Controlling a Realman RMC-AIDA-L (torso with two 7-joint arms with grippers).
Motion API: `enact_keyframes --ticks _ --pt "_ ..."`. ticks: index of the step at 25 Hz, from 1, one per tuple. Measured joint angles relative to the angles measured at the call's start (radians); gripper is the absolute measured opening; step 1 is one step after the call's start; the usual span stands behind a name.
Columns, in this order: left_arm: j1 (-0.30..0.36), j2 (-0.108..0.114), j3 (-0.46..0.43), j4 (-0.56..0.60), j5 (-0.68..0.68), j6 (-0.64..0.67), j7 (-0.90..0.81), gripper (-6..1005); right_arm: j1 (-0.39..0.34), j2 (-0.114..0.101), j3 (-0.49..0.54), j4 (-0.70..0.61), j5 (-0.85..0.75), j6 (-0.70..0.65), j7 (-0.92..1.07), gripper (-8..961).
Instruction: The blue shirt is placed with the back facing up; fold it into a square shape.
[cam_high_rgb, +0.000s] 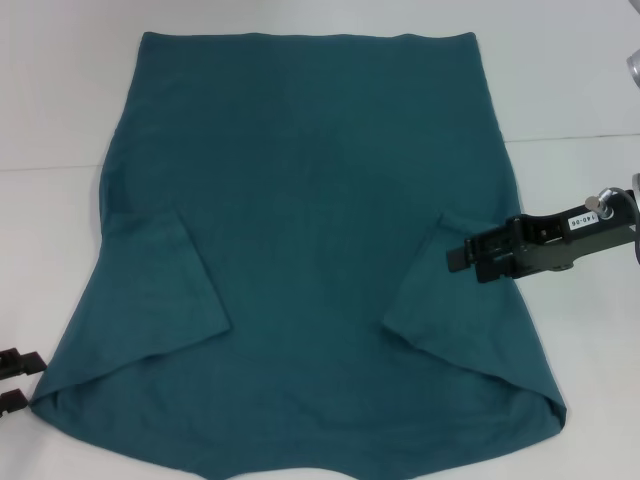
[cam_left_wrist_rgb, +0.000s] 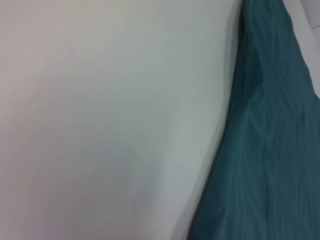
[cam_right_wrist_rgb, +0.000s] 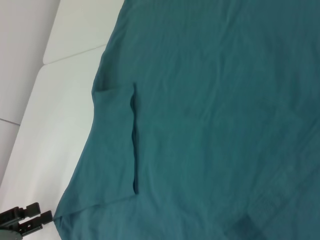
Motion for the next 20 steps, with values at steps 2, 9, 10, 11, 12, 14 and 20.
enact_keyframes --ticks 2,9,10,11,12,14,20 --pt "-0.001 -0.001 0.001 0.0 0.007 -0.007 0.0 613 0.001 0.0 0.001 0.0 0.0 0.0 0.0 642" --pt "0.002 -0.001 -0.006 0.001 0.01 -0.01 0.001 612 -0.002 0.0 0.0 -0.001 0.0 0.0 -0.001 642" --pt "0.002 -0.001 -0.005 0.0 0.011 -0.01 0.001 612 -0.002 0.0 0.0 -0.001 0.0 0.001 -0.001 642" --pt "0.002 -0.001 -0.003 0.0 0.012 -0.01 0.001 612 -0.002 0.0 0.0 -0.001 0.0 0.001 -0.001 642" --pt "0.002 -0.001 -0.002 0.0 0.013 -0.01 0.001 612 -0.002 0.0 0.0 -0.001 0.0 0.002 -0.002 643" --pt "-0.002 -0.002 0.002 -0.004 0.013 -0.011 0.001 612 -0.002 0.0 0.0 -0.001 0.0 0.002 -0.003 643" --pt "-0.022 0.002 0.021 -0.036 0.015 -0.027 0.001 612 -0.003 0.0 0.0 0.0 0.0 0.003 -0.004 643"
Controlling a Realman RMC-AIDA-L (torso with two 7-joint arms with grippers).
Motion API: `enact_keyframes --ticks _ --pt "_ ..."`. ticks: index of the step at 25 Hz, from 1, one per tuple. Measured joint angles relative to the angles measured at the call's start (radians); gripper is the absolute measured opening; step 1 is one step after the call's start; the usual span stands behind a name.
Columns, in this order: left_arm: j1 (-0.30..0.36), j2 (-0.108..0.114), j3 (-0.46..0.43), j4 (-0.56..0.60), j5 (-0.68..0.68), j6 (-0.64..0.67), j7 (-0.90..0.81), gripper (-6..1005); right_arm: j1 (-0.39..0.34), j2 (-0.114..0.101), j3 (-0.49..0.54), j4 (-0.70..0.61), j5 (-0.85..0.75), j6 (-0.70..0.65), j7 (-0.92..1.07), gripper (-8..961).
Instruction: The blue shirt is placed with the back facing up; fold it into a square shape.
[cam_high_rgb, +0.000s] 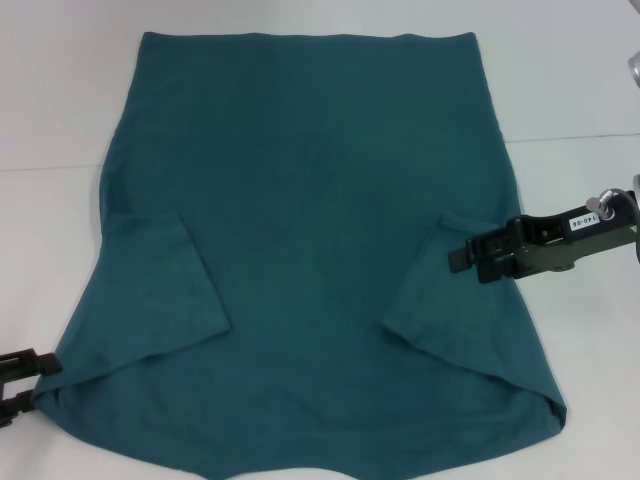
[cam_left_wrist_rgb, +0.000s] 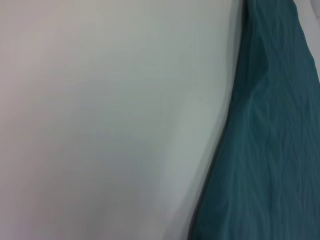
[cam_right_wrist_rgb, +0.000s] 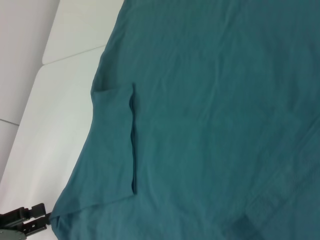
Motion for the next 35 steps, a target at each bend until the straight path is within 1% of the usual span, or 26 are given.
enact_keyframes --ticks 3,20,23,28,34,35 --pt "-0.004 0.001 0.014 -0.007 0.0 -0.007 0.0 613 -0.001 0.0 0.0 0.0 0.0 0.001 0.0 642" --pt "-0.014 0.0 0.02 -0.018 -0.004 -0.007 -0.011 612 -0.003 0.0 0.002 0.0 0.0 0.009 0.001 641" --pt "-0.015 -0.001 0.019 -0.018 -0.006 -0.004 -0.011 581 -0.004 0.0 0.002 0.0 0.0 0.01 0.001 641" --pt "-0.016 0.0 0.019 -0.018 -0.007 0.0 -0.015 376 -0.004 0.0 0.002 0.0 0.0 0.01 0.0 641" --pt "-0.016 0.001 0.018 -0.018 -0.004 0.001 -0.015 171 -0.004 -0.002 0.002 0.0 0.0 0.009 -0.002 643" --pt "-0.016 0.002 0.018 -0.018 -0.005 0.002 -0.014 158 -0.005 -0.002 0.002 0.0 0.0 0.009 -0.003 643"
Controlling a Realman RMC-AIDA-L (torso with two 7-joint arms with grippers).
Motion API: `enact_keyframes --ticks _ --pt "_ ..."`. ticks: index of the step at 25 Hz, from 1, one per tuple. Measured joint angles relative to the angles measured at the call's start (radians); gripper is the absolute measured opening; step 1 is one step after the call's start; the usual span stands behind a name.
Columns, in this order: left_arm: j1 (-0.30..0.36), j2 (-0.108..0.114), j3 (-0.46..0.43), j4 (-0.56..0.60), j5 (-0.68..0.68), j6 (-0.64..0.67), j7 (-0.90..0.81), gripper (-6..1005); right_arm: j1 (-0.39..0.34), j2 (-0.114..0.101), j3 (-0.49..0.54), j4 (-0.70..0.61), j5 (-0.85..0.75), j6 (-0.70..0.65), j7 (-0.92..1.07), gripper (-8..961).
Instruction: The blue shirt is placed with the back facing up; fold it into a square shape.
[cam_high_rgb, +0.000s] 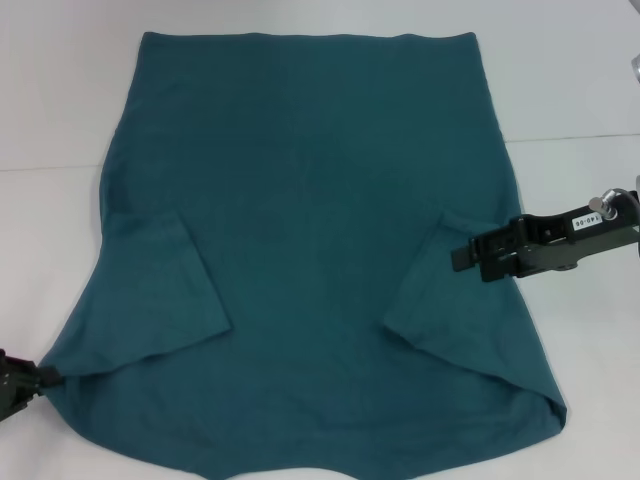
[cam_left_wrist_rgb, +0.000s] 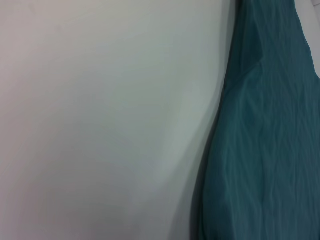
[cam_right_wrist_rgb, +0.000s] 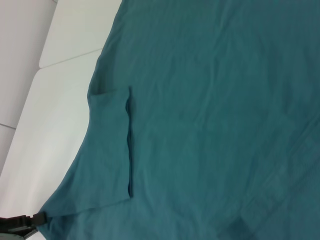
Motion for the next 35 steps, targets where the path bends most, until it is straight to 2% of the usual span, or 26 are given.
enact_keyframes --ticks 3,6,10,13,16,18,22,30,35 --pt "0.0 0.001 -0.004 0.0 -0.009 0.021 0.015 118 -0.006 -0.005 0.0 -0.001 0.0 -0.003 -0.002 642" --pt "-0.006 0.008 -0.011 -0.009 -0.041 0.069 0.054 79 -0.015 -0.019 -0.004 -0.004 0.0 -0.016 -0.004 642" --pt "-0.017 0.017 -0.014 -0.019 -0.06 0.091 0.066 26 -0.03 -0.068 -0.003 -0.007 -0.026 -0.102 -0.004 641" --pt "-0.022 0.018 -0.014 -0.023 -0.06 0.081 0.064 27 -0.046 -0.11 0.0 -0.009 -0.06 -0.175 0.002 641" --pt "-0.025 0.018 -0.01 -0.026 -0.06 0.068 0.063 27 -0.064 -0.136 0.005 -0.01 -0.099 -0.223 0.015 643" --pt "-0.027 0.018 -0.009 -0.029 -0.06 0.061 0.063 27 -0.076 -0.142 0.01 -0.011 -0.125 -0.239 0.017 643" --pt "-0.028 0.017 -0.007 -0.036 -0.059 0.054 0.063 27 -0.093 -0.132 0.013 -0.009 -0.16 -0.252 -0.01 643" --pt "-0.029 0.017 -0.009 -0.037 -0.06 0.053 0.061 27 -0.119 -0.075 0.008 -0.009 -0.167 -0.237 -0.071 643" --pt "-0.031 0.017 -0.01 -0.038 -0.06 0.052 0.06 27 -0.119 -0.05 0.007 -0.01 -0.221 -0.218 -0.08 642"
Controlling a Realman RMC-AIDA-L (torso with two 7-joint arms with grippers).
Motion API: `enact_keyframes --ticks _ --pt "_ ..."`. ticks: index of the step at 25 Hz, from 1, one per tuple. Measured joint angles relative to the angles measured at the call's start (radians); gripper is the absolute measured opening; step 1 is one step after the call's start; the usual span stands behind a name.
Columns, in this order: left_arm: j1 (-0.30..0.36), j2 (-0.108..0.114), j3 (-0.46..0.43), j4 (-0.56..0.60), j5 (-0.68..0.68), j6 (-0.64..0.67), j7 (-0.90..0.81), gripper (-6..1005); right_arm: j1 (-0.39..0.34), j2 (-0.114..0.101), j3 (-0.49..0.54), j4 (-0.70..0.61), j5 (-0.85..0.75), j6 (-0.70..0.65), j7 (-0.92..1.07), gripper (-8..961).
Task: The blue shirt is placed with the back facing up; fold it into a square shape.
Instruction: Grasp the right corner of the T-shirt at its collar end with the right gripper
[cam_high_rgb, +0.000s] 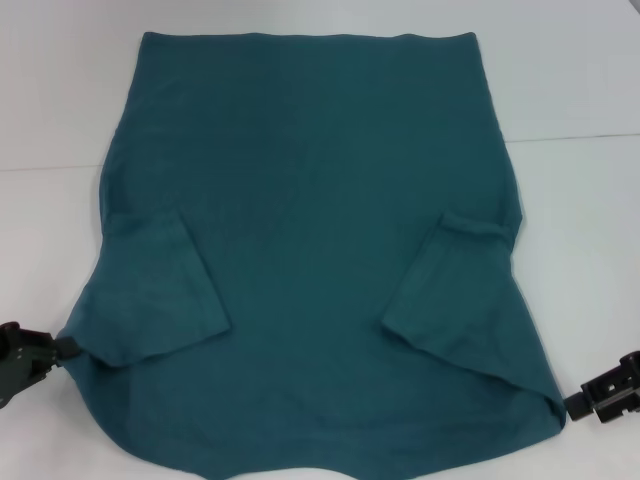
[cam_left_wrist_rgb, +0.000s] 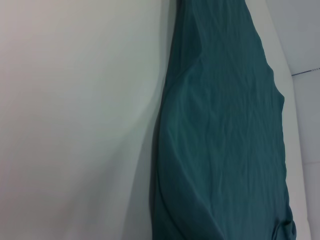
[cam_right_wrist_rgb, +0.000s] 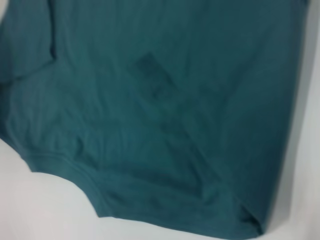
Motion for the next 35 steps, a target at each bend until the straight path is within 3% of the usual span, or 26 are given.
enact_keyframes --ticks 12,35 --pt "0.003 -0.001 -0.001 0.0 0.0 -0.003 0.0 26 0.009 0.028 0.004 0.001 -0.035 0.059 0.01 642" --pt "0.006 -0.003 -0.002 0.0 0.001 -0.009 0.001 27 0.036 0.052 -0.017 0.009 -0.054 0.098 0.022 641"
